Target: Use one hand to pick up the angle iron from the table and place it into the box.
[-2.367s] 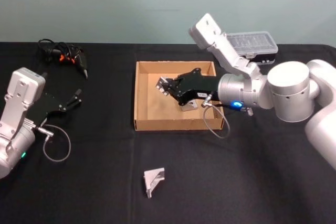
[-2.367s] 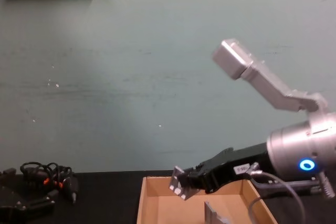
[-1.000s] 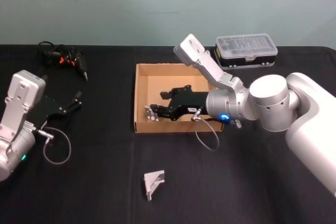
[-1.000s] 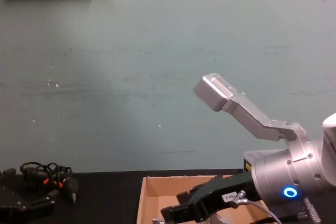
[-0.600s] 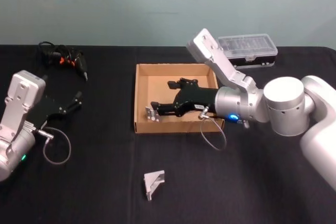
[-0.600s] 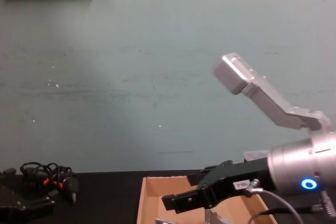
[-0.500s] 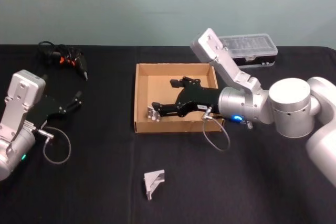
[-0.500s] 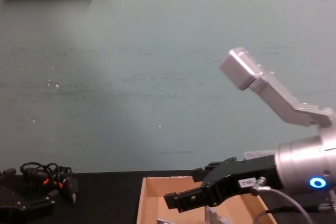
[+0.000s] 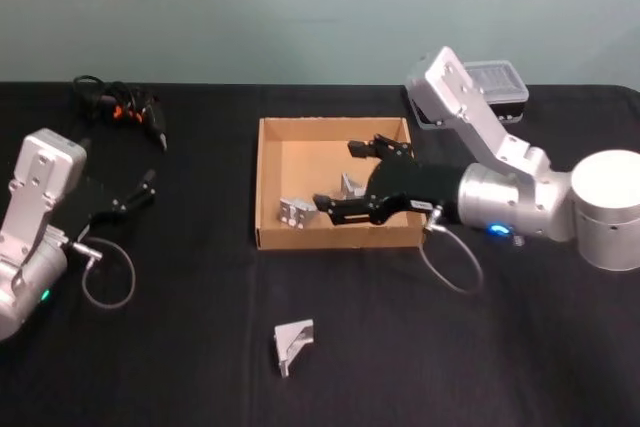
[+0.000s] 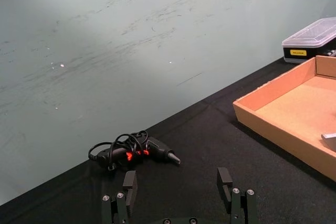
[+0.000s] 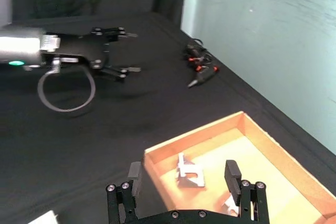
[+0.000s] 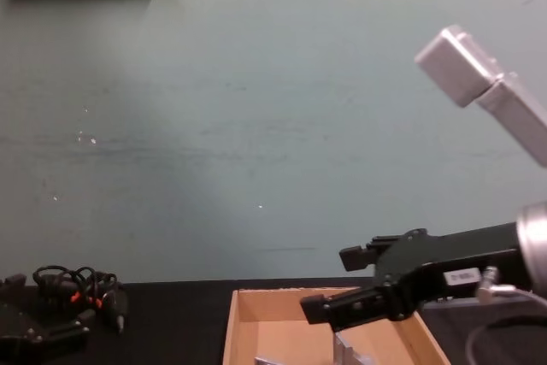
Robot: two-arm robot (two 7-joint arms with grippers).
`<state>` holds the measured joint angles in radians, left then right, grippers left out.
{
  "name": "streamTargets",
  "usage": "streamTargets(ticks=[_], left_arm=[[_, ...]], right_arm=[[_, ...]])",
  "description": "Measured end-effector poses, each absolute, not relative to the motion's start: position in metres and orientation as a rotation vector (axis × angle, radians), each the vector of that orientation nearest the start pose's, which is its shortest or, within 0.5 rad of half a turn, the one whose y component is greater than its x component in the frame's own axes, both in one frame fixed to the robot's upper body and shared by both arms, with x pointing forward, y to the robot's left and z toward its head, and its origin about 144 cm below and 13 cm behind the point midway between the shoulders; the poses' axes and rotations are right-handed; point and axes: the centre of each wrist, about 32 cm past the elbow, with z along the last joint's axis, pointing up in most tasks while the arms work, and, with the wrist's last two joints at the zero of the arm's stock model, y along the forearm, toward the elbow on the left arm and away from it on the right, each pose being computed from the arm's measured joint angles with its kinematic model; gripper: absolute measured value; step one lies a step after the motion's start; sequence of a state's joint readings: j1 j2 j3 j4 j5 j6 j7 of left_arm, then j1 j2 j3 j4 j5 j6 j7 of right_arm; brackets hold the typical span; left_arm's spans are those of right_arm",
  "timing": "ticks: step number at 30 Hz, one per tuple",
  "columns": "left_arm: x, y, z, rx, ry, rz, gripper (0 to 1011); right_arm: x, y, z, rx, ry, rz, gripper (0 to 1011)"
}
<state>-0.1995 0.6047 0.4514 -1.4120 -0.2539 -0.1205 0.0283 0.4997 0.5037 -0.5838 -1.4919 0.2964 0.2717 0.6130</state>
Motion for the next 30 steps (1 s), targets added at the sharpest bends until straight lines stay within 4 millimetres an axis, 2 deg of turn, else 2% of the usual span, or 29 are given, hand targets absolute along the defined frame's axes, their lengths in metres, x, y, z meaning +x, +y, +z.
streamTargets(ticks=[13,30], left_arm=[[0.489,0.31,1.14,0.305,-0.285,1.248,1000],[0.489,0.31,1.14,0.304,-0.285,1.248,1000]], right_arm=[[0.534,-0.248,1.25,-0.502,-0.127,-0.322,1004],[0.535,-0.235,1.227,-0.609,-0.081,-0.197,1004]])
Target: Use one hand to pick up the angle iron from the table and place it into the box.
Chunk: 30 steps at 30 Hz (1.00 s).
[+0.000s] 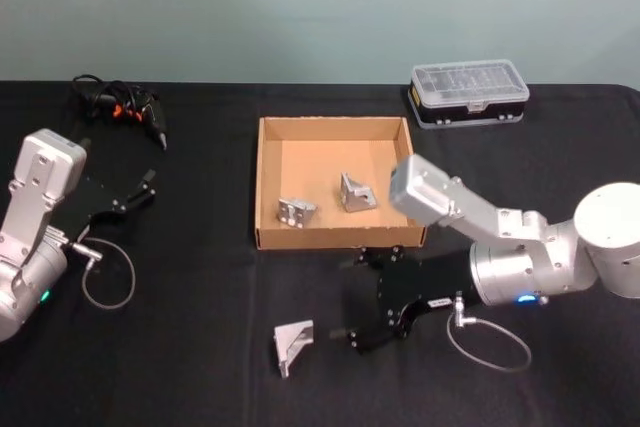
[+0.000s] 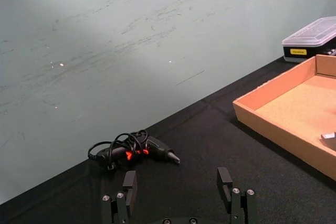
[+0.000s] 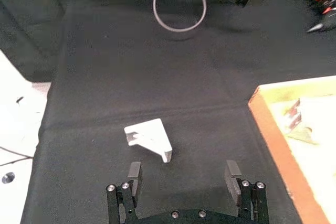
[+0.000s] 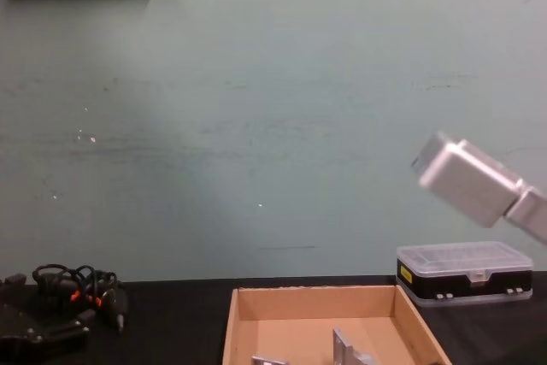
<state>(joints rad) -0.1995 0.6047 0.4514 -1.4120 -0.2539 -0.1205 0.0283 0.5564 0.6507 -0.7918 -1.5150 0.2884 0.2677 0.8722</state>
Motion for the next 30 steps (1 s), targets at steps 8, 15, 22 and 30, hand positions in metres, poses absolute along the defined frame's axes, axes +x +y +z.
streamTargets(ticks=[8,15,22,30], left_arm=[[0.489,0.31,1.14,0.305,-0.285,1.248,1000],[0.489,0.31,1.14,0.304,-0.285,1.248,1000],[0.489,0.31,1.14,0.304,-0.285,1.248,1000],[0.489,0.31,1.14,0.304,-0.285,1.248,1000]], right_arm=[[0.537,-0.226,1.218,-0.633,-0.071,-0.166,1004],[0.54,-0.216,1.213,-0.637,-0.072,-0.131,1004],[0.542,-0.208,1.208,-0.644,-0.074,-0.094,1004],[0.546,-0.202,1.202,-0.649,-0.071,-0.073,1004]])
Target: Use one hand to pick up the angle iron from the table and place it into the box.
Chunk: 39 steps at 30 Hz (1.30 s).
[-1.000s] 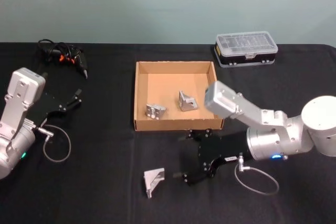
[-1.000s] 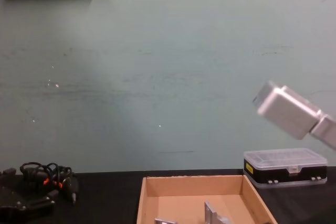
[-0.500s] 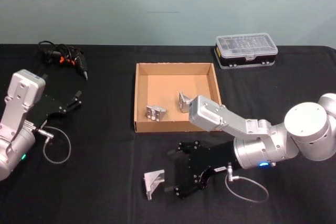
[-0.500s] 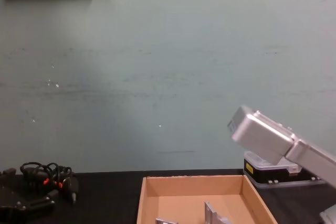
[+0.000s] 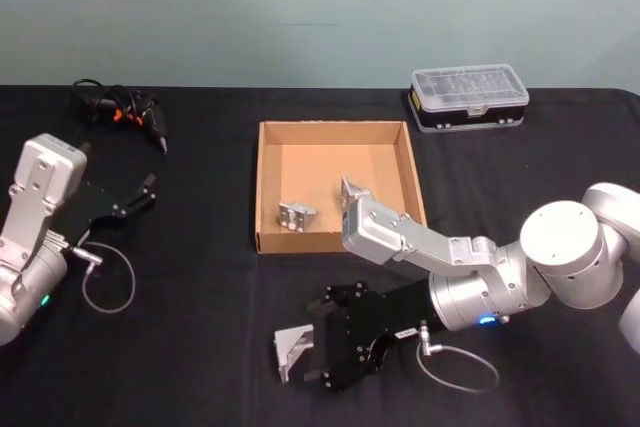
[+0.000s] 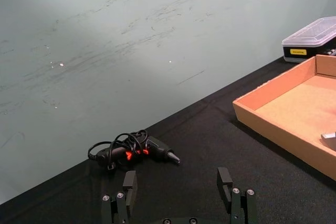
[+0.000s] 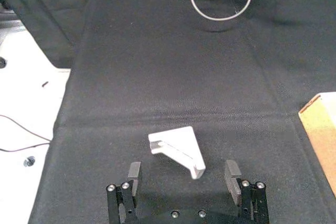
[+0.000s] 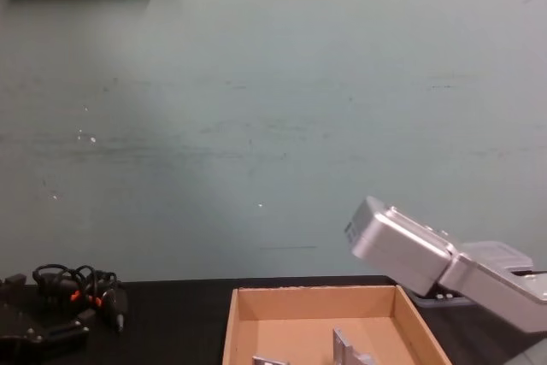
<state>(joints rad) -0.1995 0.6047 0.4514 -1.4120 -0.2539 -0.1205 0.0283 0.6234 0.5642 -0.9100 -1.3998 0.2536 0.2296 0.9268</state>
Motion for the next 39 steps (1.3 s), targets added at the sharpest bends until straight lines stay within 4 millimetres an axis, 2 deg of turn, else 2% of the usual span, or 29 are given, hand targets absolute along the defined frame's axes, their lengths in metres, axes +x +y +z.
streamTargets(ticks=[29,36,37,38,39], left_arm=[[0.4886,0.3097,1.1398,0.304,-0.285,1.248,1000],[0.4886,0.3097,1.1398,0.304,-0.285,1.248,1000],[0.4886,0.3097,1.1398,0.304,-0.285,1.248,1000],[0.4886,0.3097,1.1398,0.304,-0.285,1.248,1000],[0.4886,0.3097,1.1398,0.304,-0.285,1.248,1000]], right_arm=[[0.5518,-0.1969,1.1964,-0.637,-0.08,-0.077,1004],[0.553,-0.196,1.1962,-0.64,-0.082,-0.08,863],[0.5531,-0.1961,1.1961,-0.64,-0.082,-0.08,804],[0.5531,-0.1961,1.1961,-0.64,-0.082,-0.08,804],[0.5532,-0.1963,1.1959,-0.641,-0.082,-0.081,750]])
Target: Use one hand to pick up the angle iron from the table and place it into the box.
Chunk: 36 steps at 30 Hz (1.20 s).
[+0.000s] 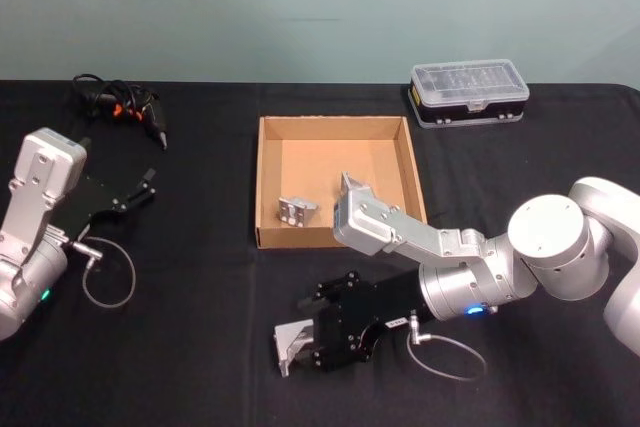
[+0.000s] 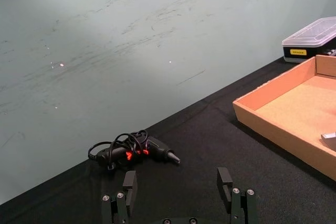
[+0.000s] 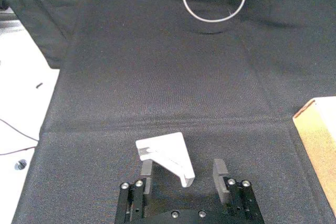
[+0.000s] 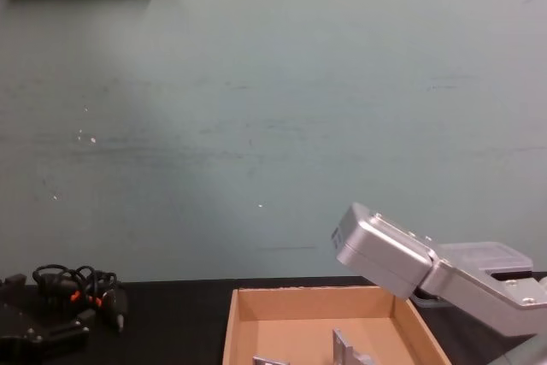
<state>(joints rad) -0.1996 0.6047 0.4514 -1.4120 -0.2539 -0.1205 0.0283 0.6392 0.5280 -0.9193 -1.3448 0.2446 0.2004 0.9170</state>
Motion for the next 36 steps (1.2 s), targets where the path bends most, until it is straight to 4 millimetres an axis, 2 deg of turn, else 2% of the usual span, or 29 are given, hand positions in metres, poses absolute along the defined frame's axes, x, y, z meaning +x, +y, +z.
streamTargets(ticks=[3,14,16,17,19,20,24,31,36], left_arm=[[0.4886,0.3097,1.1398,0.304,-0.285,1.248,1000],[0.4886,0.3097,1.1398,0.304,-0.285,1.248,1000],[0.4886,0.3097,1.1398,0.304,-0.285,1.248,1000],[0.4886,0.3097,1.1397,0.304,-0.285,1.248,1000],[0.4886,0.3097,1.1398,0.304,-0.285,1.248,1000],[0.4886,0.3097,1.1398,0.304,-0.285,1.248,1000],[0.4886,0.3097,1.1398,0.304,-0.285,1.248,1000],[0.4886,0.3097,1.1398,0.304,-0.285,1.248,1000],[0.4886,0.3097,1.1398,0.304,-0.285,1.248,1000]], right_arm=[[0.5531,-0.1964,1.1956,-0.641,-0.081,-0.081,682],[0.5516,-0.1962,1.1938,-0.64,-0.079,-0.082,306],[0.5514,-0.1958,1.1929,-0.639,-0.077,-0.082,274],[0.5514,-0.1956,1.1927,-0.639,-0.077,-0.082,205],[0.5514,-0.1953,1.1922,-0.64,-0.076,-0.082,168],[0.5514,-0.1952,1.1919,-0.64,-0.076,-0.082,112],[0.5507,-0.1948,1.1907,-0.641,-0.076,-0.082,61],[0.5485,-0.1953,1.1902,-0.639,-0.078,-0.089,61],[0.5447,-0.1985,1.1972,-0.606,-0.096,-0.133,61]])
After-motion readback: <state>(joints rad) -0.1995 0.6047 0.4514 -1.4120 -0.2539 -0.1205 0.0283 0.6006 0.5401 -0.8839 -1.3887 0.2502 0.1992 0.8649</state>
